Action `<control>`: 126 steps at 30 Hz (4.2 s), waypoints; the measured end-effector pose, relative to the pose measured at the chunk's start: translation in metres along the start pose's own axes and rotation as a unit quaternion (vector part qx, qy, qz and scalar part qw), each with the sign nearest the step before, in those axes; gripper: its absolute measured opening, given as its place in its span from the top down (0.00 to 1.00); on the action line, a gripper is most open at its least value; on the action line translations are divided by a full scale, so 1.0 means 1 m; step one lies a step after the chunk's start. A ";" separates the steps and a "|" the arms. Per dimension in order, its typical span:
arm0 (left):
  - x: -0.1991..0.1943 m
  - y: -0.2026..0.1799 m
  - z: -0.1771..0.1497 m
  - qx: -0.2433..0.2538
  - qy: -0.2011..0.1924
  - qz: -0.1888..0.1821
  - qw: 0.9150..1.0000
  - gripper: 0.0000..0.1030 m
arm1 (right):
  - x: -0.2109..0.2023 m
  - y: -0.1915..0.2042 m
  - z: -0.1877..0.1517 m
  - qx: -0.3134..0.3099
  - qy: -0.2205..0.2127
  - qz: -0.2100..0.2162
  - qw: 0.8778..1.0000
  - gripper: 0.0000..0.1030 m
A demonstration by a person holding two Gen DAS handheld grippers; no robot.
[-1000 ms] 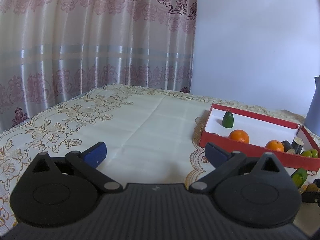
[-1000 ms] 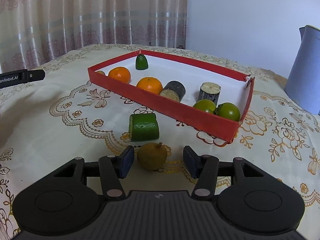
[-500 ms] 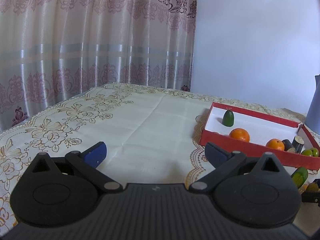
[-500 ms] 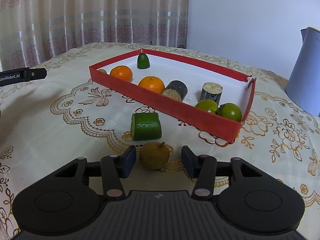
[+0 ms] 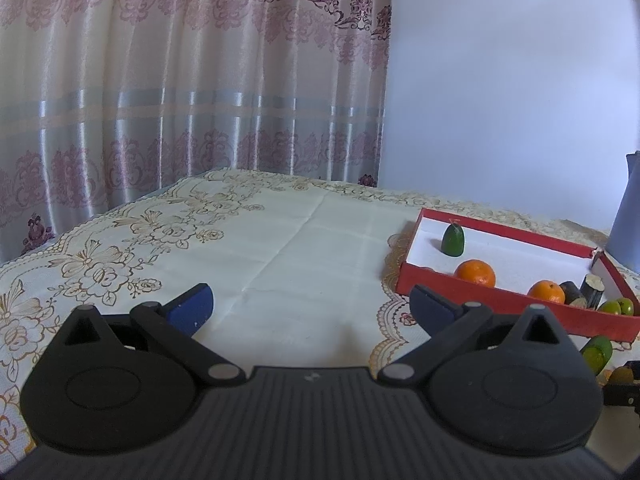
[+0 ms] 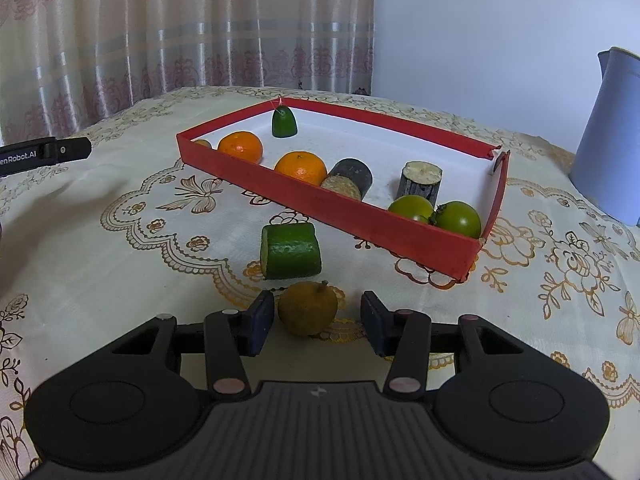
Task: Organize fruits
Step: 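Close the right gripper on the yellow-brown fruit and lift it, then carry the yellow-brown fruit into the red tray and open the right gripper, then withdraw the open right tool from the tray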
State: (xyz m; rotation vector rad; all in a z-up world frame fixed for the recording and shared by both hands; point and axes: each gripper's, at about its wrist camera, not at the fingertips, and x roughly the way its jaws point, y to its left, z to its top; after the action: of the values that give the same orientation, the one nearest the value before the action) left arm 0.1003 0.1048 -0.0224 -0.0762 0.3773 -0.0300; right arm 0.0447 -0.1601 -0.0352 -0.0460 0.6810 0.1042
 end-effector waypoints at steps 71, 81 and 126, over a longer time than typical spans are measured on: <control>0.007 0.000 -0.002 0.000 0.024 0.005 1.000 0.00 | 0.060 -0.058 0.114 0.067 -0.086 -0.039 0.993 0.71; 0.007 -0.001 -0.002 0.000 0.024 0.006 1.000 0.00 | 0.088 -0.067 0.117 0.086 -0.057 -0.058 0.993 0.71; -0.010 -0.036 -0.001 0.057 0.015 -0.004 0.998 0.00 | -0.068 -0.118 -0.027 0.150 -0.187 -0.110 0.965 0.33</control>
State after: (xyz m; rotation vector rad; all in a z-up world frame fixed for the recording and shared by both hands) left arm 0.0904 0.0693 -0.0174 0.0349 0.4043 -0.0603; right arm -0.0113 -0.2849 -0.0123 0.1862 0.3046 -0.2015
